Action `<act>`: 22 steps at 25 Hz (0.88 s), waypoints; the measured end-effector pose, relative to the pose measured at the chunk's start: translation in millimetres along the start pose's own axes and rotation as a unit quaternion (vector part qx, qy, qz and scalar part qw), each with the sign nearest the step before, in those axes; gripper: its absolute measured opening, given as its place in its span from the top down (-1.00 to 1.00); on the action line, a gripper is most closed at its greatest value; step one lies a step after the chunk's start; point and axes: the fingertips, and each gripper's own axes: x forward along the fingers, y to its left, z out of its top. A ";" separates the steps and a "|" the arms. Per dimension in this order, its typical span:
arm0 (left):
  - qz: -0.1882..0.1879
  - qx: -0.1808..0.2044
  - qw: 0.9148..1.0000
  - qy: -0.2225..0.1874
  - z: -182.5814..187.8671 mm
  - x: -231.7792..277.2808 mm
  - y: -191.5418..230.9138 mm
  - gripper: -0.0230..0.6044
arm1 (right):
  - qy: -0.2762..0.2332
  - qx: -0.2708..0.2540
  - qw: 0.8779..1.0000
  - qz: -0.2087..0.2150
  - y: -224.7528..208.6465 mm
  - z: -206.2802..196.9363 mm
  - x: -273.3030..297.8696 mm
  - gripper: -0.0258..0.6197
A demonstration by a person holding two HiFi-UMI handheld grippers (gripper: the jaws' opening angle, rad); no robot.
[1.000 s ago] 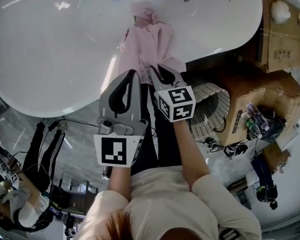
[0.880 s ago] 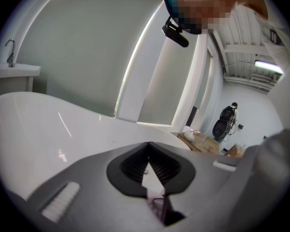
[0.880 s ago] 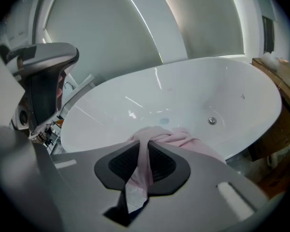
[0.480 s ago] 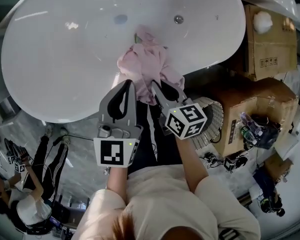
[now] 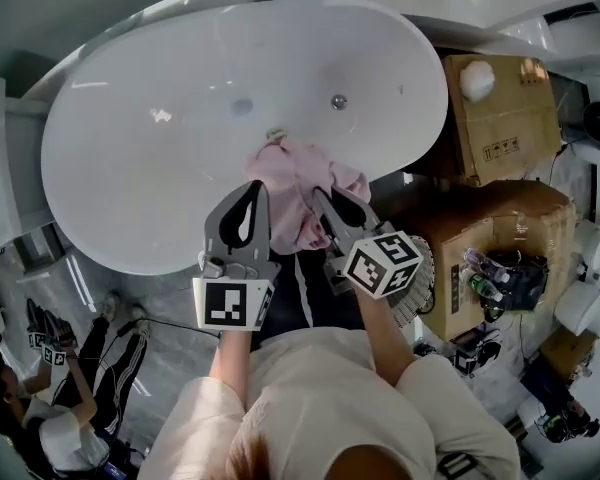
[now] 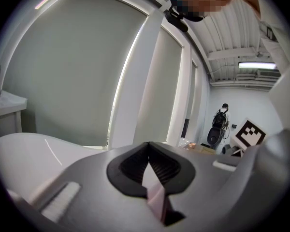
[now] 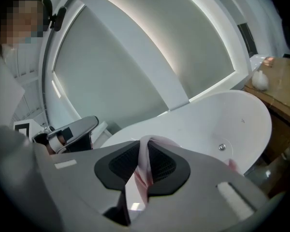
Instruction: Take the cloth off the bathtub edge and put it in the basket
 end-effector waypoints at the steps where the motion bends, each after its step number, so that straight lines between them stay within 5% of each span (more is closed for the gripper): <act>1: -0.005 0.004 1.000 -0.007 8.1 0.7 -1.0 0.77 | -0.011 -0.002 1.000 0.002 5.6 10.2 -3.4 0.77; 22: -0.064 0.011 0.996 -0.060 90.1 -23.0 -26.5 0.77 | -0.161 -0.083 0.983 0.013 108.4 145.6 -61.2 0.77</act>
